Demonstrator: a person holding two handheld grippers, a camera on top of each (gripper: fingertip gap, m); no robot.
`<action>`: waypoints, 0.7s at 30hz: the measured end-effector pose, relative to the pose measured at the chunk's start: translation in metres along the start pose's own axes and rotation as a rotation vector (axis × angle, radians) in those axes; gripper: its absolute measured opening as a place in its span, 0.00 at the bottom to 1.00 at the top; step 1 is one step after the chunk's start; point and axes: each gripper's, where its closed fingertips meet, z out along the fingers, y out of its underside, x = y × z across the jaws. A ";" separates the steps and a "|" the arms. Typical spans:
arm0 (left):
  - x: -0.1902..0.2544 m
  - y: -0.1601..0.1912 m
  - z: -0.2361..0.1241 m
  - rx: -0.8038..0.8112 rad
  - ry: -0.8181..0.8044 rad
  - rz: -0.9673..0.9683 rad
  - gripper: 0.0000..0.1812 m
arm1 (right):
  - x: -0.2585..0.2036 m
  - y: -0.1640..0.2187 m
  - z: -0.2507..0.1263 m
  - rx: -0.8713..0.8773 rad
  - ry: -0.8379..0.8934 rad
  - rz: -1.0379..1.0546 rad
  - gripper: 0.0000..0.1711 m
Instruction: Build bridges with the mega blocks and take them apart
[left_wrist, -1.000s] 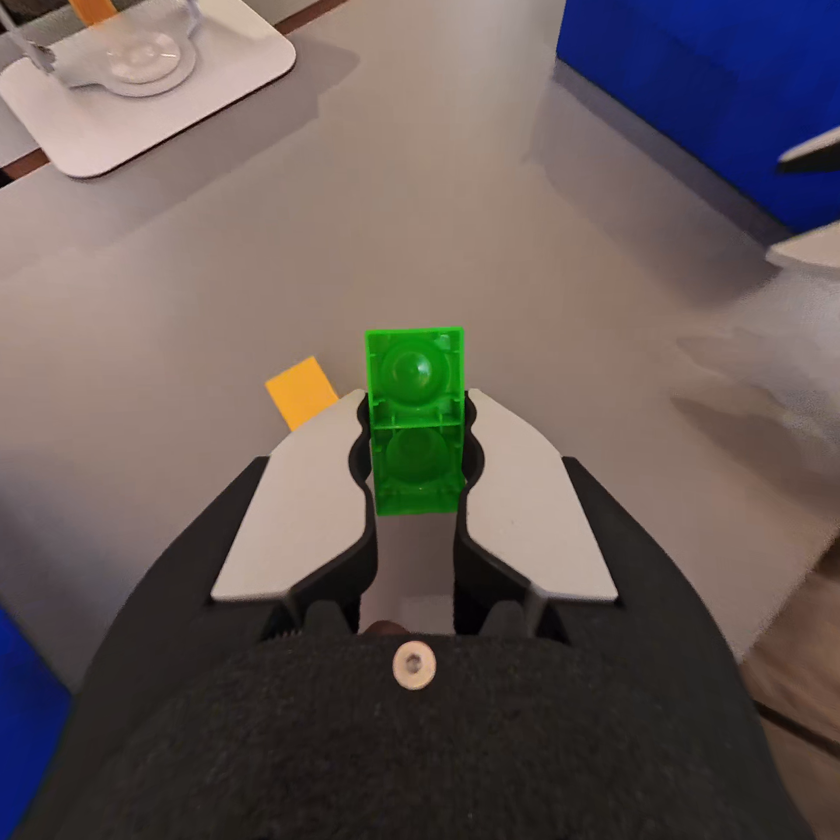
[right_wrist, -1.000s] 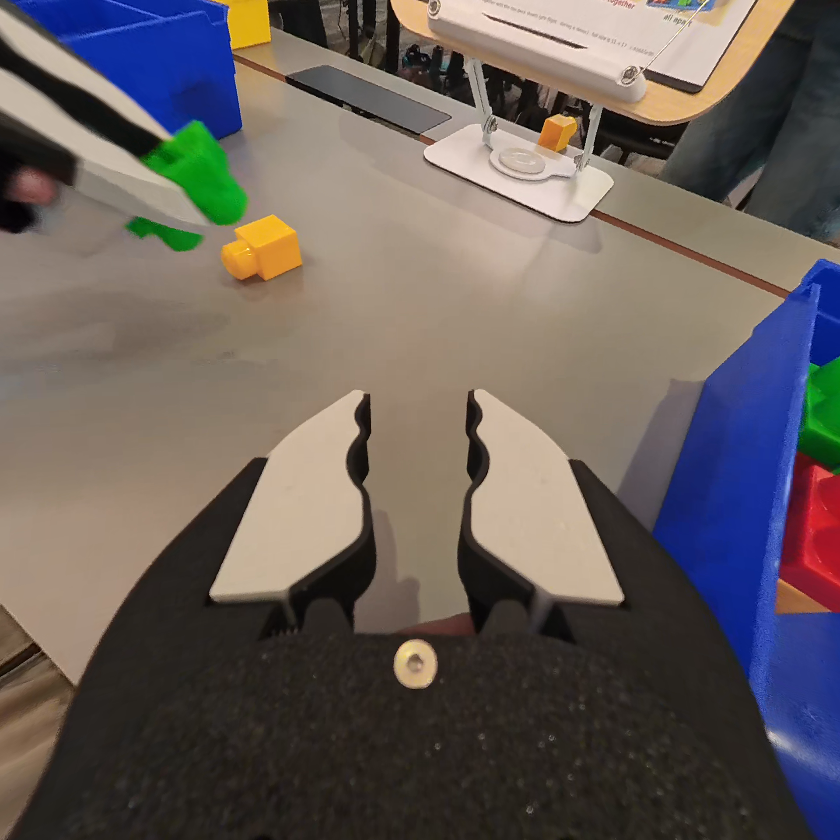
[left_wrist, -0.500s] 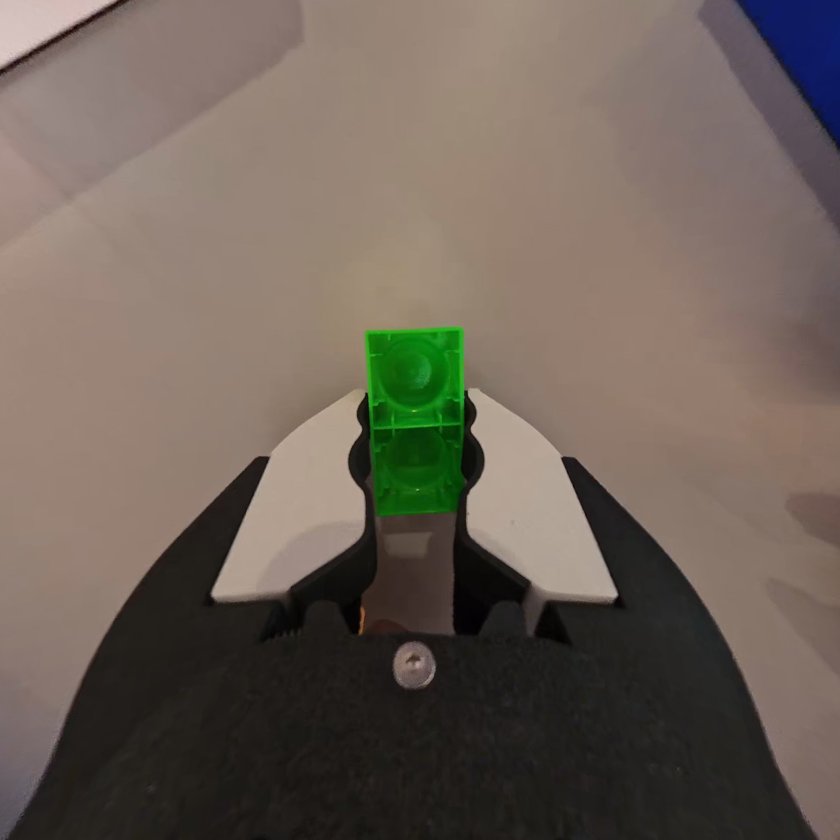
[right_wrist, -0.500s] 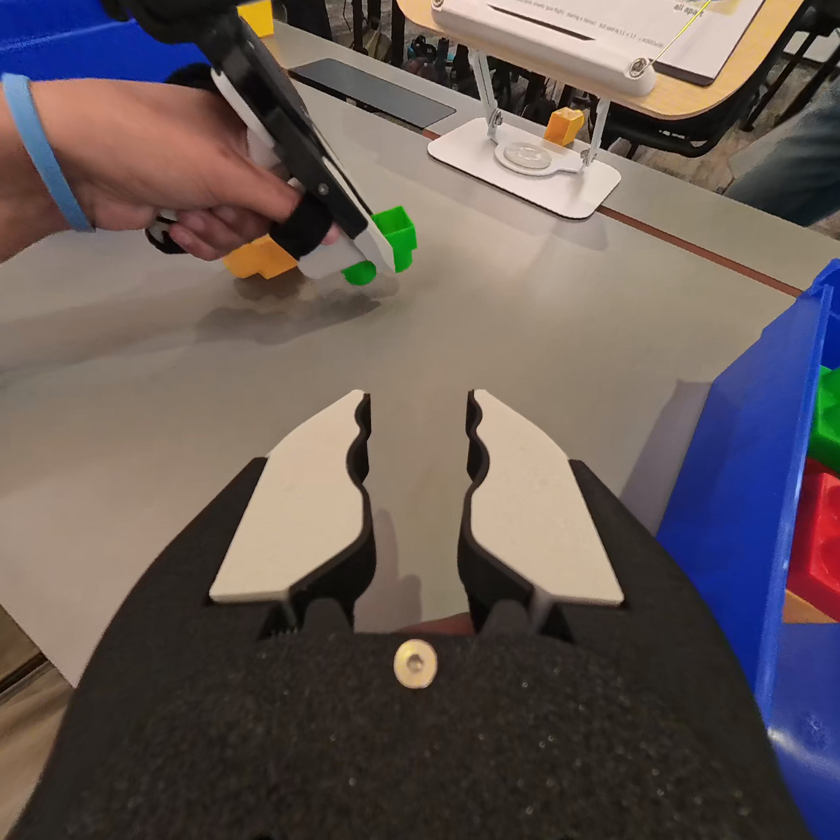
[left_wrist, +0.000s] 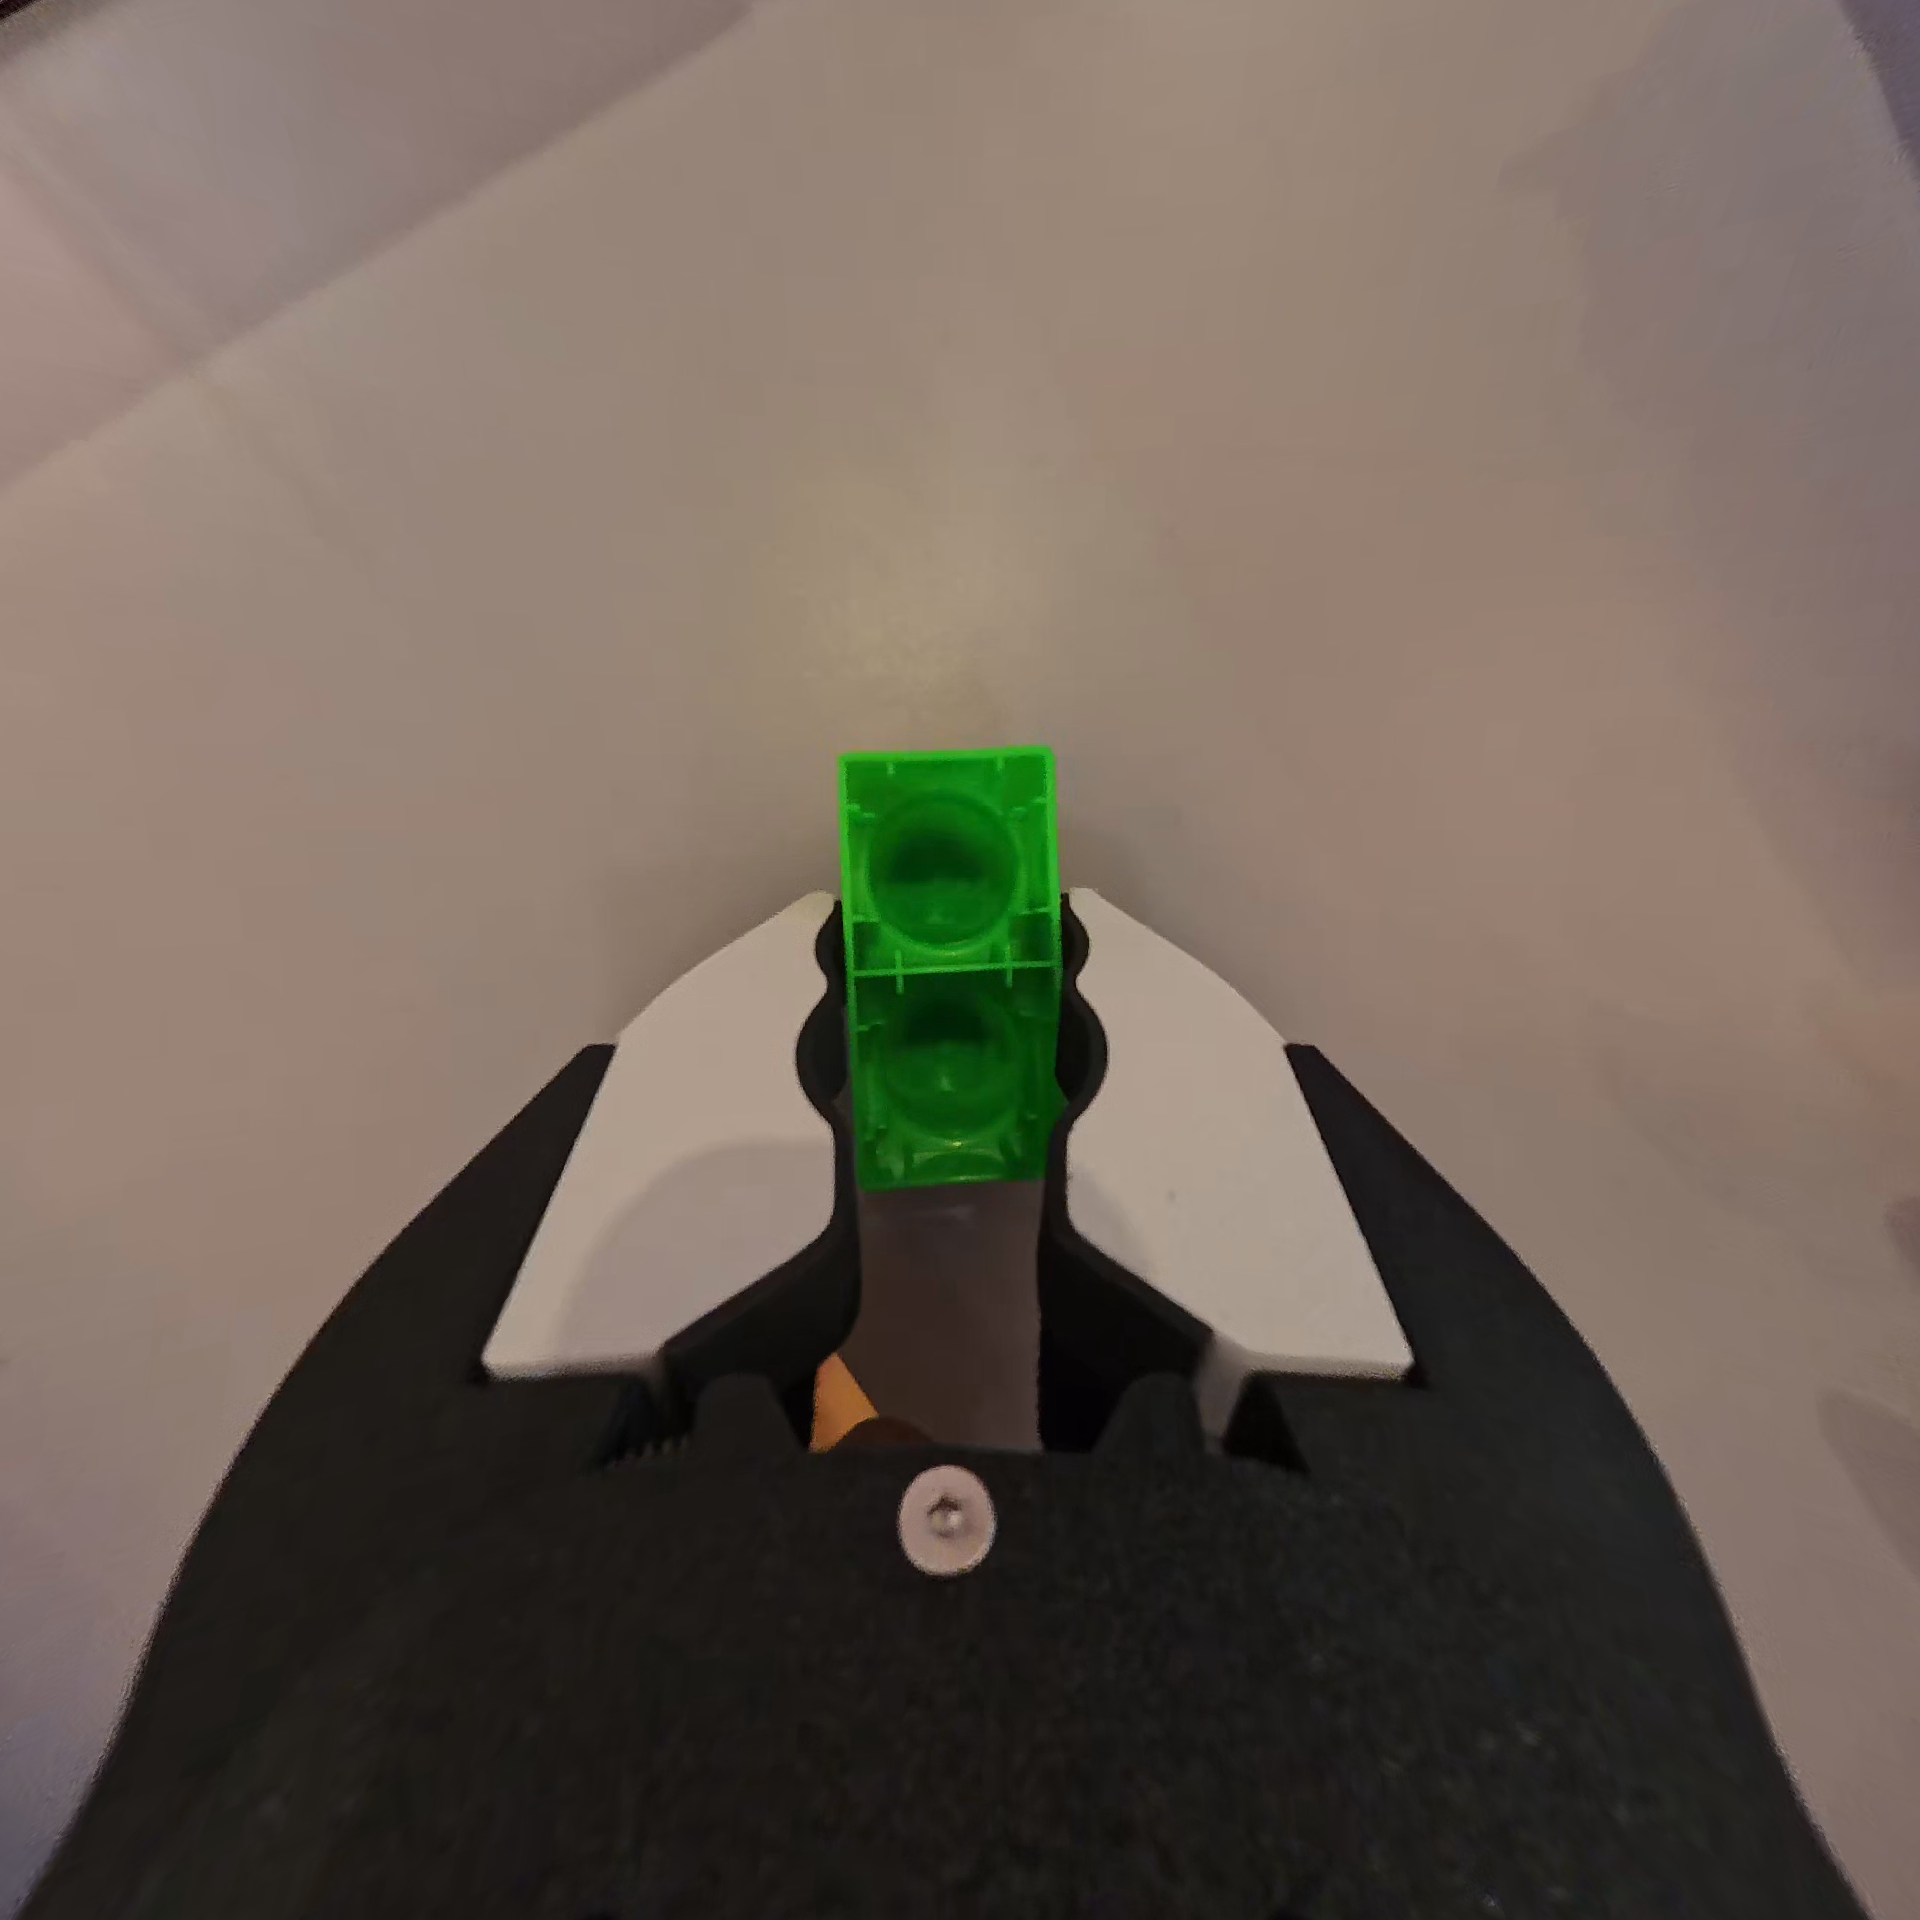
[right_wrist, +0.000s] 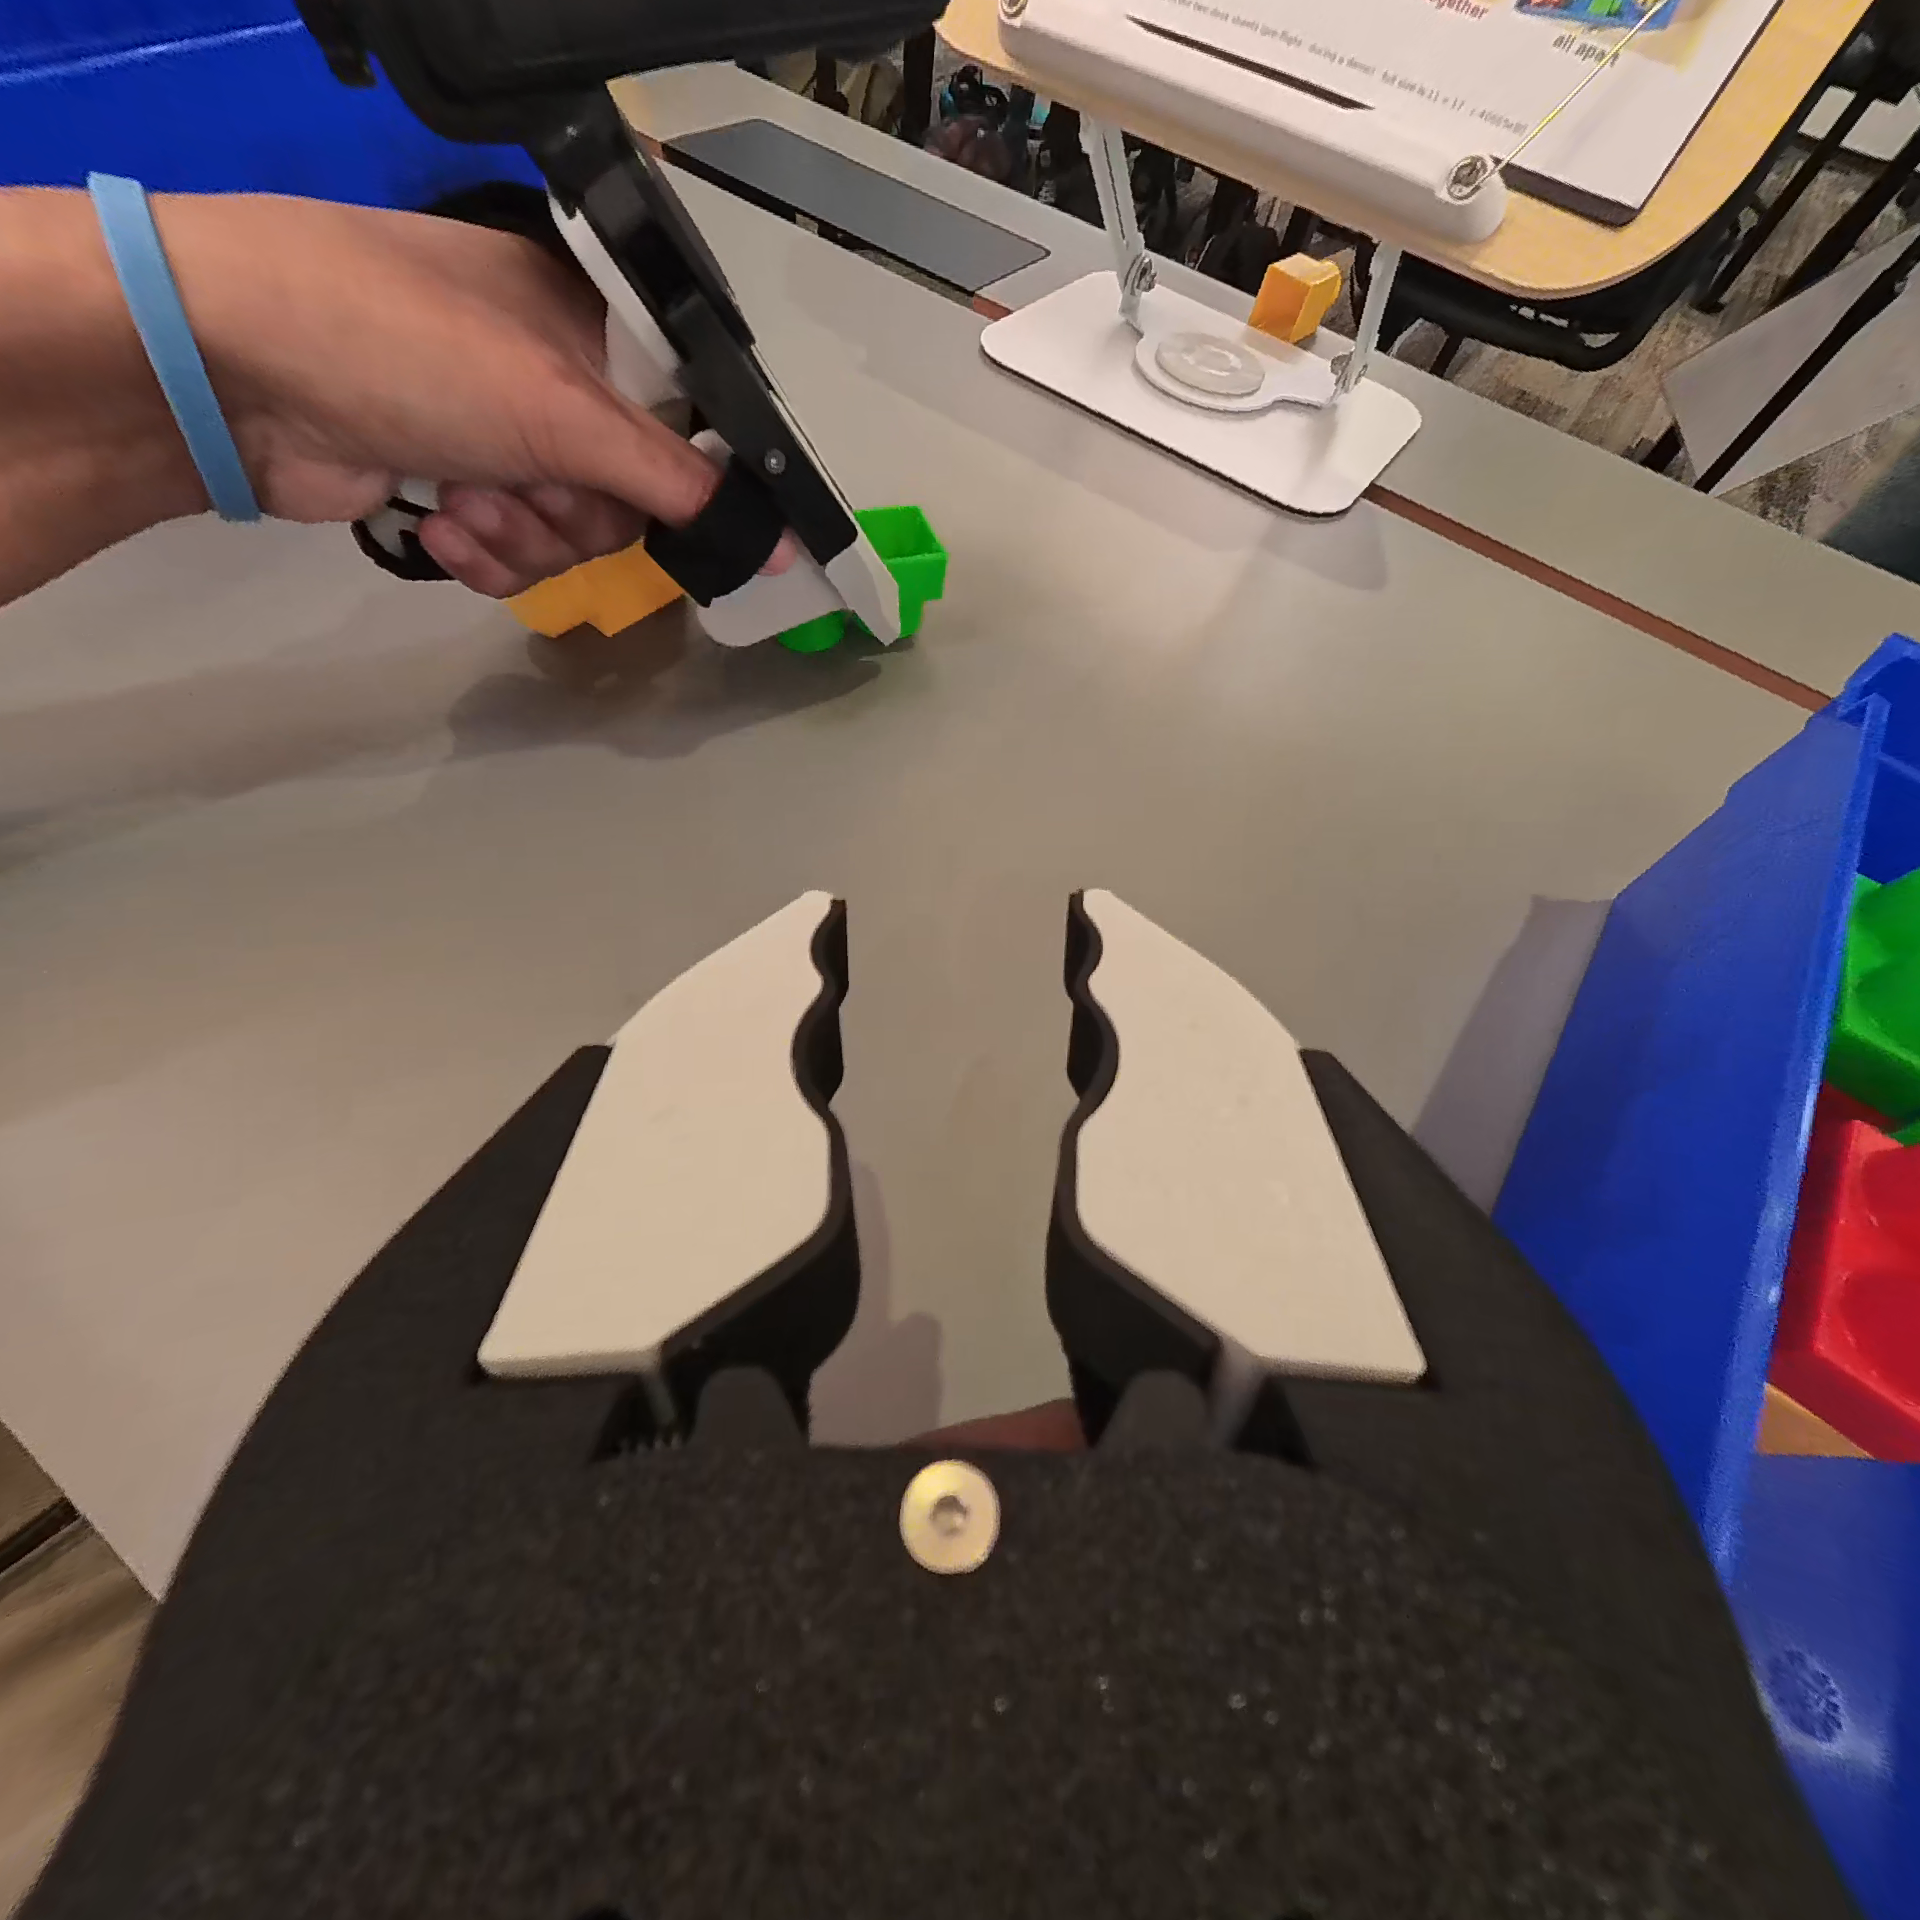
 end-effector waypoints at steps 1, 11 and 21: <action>0.000 0.000 0.000 0.000 0.005 0.000 0.20 | 0.000 0.000 0.000 0.000 -0.002 0.001 0.23; -0.004 -0.009 -0.046 0.177 -0.043 -0.007 0.33 | 0.002 0.001 0.005 -0.013 0.007 0.001 0.24; -0.030 0.063 -0.157 0.553 -0.258 -0.119 0.40 | 0.005 -0.004 0.019 -0.017 0.041 0.034 0.29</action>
